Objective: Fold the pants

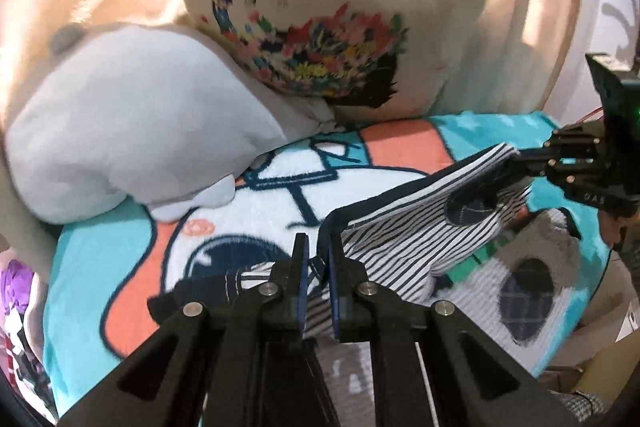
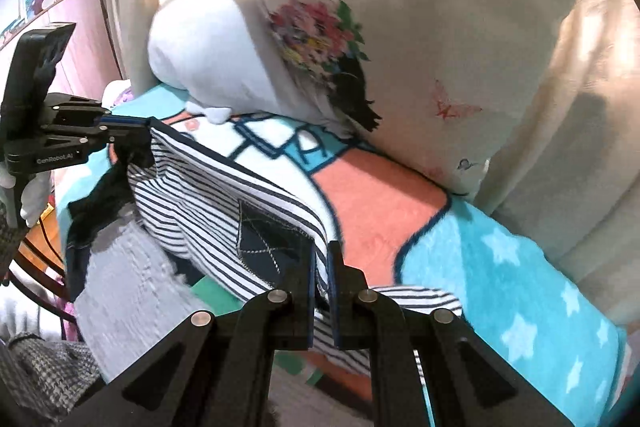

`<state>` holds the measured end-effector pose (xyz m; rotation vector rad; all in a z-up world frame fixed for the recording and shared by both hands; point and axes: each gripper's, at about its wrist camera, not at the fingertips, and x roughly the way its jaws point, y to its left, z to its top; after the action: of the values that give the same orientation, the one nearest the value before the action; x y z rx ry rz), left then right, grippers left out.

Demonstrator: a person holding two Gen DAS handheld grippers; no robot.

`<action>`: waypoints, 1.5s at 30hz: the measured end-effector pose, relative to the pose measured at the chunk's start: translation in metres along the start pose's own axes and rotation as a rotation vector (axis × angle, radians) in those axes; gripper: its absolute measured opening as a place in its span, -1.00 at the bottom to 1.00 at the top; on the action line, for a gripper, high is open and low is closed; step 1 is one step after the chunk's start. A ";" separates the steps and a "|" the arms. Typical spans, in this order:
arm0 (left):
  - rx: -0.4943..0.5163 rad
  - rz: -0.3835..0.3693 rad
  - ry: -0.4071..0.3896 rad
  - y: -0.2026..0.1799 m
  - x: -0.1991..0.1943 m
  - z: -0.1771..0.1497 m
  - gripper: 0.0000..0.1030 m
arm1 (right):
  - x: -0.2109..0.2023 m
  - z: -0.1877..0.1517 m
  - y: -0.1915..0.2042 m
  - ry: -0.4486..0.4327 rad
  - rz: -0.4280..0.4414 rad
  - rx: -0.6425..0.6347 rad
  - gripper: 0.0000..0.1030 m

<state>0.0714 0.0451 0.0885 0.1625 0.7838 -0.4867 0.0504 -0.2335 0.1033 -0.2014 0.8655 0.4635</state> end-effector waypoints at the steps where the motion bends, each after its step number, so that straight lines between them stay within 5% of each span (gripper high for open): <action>1: -0.001 0.003 -0.015 -0.003 -0.009 -0.006 -0.83 | -0.009 -0.006 0.008 -0.010 -0.006 -0.002 -0.88; 7: -0.027 0.016 -0.078 -0.019 -0.048 -0.060 -0.82 | -0.018 -0.044 0.054 -0.061 0.008 0.027 -0.88; 11: -0.033 0.043 -0.055 -0.027 -0.052 -0.093 -0.81 | -0.026 -0.074 0.076 -0.068 0.024 0.056 -0.88; 19: -0.096 -0.032 -0.005 -0.015 -0.054 -0.134 -0.80 | -0.035 -0.117 0.096 -0.055 0.062 0.114 -0.88; 30: -0.158 -0.090 -0.027 0.016 -0.083 -0.151 -0.80 | -0.035 -0.148 0.102 0.011 0.071 0.114 -0.84; 33: -0.215 -0.096 -0.076 0.029 -0.095 -0.145 -0.56 | -0.067 -0.150 0.090 -0.052 0.058 0.120 -0.81; 36: -0.244 -0.093 -0.114 0.031 -0.100 -0.135 -0.33 | -0.101 -0.151 0.061 -0.144 0.023 0.223 -0.41; 38: -0.243 -0.104 -0.126 0.026 -0.099 -0.129 -0.26 | -0.108 -0.152 0.042 -0.182 0.006 0.303 -0.32; 45: -0.180 -0.118 -0.111 0.000 -0.091 -0.120 -0.14 | -0.063 -0.147 0.020 -0.097 -0.125 0.406 -0.32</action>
<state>-0.0598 0.1158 0.0686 -0.0776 0.7267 -0.5299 -0.0952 -0.2876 0.0585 0.1390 0.8283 0.1726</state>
